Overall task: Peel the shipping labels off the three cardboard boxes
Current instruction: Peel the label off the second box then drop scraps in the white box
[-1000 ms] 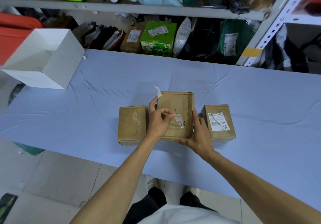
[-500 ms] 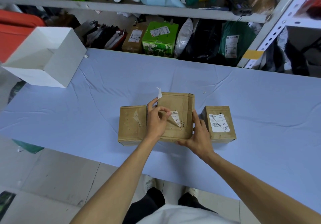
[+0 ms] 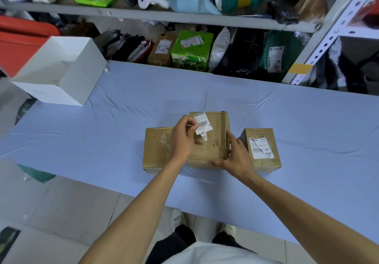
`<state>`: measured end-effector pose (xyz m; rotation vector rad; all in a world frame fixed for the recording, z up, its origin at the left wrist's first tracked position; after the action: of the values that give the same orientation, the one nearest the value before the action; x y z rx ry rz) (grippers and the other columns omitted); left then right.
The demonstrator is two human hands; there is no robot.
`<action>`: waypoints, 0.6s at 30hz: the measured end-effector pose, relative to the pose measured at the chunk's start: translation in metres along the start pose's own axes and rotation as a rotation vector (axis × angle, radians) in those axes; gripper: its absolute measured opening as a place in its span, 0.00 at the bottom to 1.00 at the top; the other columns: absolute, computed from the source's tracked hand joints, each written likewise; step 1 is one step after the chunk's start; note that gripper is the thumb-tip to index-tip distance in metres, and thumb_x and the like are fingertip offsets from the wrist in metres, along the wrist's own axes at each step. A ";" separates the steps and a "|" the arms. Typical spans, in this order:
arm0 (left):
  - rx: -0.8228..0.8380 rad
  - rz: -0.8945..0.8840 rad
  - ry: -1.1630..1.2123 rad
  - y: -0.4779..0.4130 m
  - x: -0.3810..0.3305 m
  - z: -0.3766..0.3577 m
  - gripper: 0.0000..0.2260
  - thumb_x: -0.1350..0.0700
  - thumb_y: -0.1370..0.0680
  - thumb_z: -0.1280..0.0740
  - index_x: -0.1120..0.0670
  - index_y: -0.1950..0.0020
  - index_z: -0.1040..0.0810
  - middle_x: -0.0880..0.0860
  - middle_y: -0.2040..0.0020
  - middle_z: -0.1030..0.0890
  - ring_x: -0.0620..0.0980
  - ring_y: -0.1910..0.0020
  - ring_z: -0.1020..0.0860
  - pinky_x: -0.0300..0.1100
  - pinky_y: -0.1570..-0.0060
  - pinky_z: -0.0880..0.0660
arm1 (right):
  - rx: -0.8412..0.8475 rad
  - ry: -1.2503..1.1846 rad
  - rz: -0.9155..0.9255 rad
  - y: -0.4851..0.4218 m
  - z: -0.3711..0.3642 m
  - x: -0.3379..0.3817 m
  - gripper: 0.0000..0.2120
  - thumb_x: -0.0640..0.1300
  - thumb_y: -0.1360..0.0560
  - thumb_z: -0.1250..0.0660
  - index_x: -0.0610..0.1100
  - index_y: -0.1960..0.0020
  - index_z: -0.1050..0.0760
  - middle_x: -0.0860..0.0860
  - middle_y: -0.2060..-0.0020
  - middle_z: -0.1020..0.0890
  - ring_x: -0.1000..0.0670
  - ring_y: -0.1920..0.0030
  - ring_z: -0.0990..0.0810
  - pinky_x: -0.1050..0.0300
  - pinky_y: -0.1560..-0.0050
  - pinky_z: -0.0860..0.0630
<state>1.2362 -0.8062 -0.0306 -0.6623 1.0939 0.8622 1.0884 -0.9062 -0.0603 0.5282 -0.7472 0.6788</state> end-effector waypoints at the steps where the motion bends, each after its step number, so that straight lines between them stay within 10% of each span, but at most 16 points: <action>1: 0.012 -0.001 -0.001 0.001 0.000 -0.001 0.05 0.62 0.22 0.34 0.53 0.57 0.26 0.45 0.59 0.21 0.40 0.58 0.22 0.35 0.58 0.25 | 0.000 -0.003 0.000 0.000 0.000 -0.001 0.54 0.61 0.51 0.26 0.62 0.29 0.47 0.58 0.56 0.32 0.51 0.52 0.28 0.57 0.56 0.30; 9: -0.006 0.013 -0.027 0.004 0.003 0.004 0.04 0.62 0.23 0.33 0.54 0.55 0.25 0.43 0.59 0.20 0.42 0.60 0.22 0.38 0.59 0.24 | 0.004 -0.044 -0.037 0.001 0.002 0.003 0.56 0.53 0.50 0.20 0.56 0.28 0.45 0.49 0.49 0.27 0.48 0.46 0.28 0.52 0.48 0.25; 18: -0.112 0.173 0.057 0.006 0.009 0.014 0.15 0.61 0.22 0.33 0.55 0.38 0.33 0.53 0.53 0.21 0.47 0.57 0.20 0.28 0.64 0.27 | 0.162 0.097 -0.121 0.004 0.010 0.008 0.77 0.43 0.50 0.15 0.54 0.26 0.74 0.42 0.29 0.44 0.41 0.30 0.36 0.46 0.35 0.30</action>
<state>1.2399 -0.7896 -0.0342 -0.6954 1.1725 1.0654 1.0850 -0.9071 -0.0471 0.6786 -0.5670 0.6504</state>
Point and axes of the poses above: each hand's wrist, its own y-axis away from the middle knuckle, its own z-axis out of the back of the hand, x = y × z, the point moved 1 cm from there along -y, towards the middle knuckle
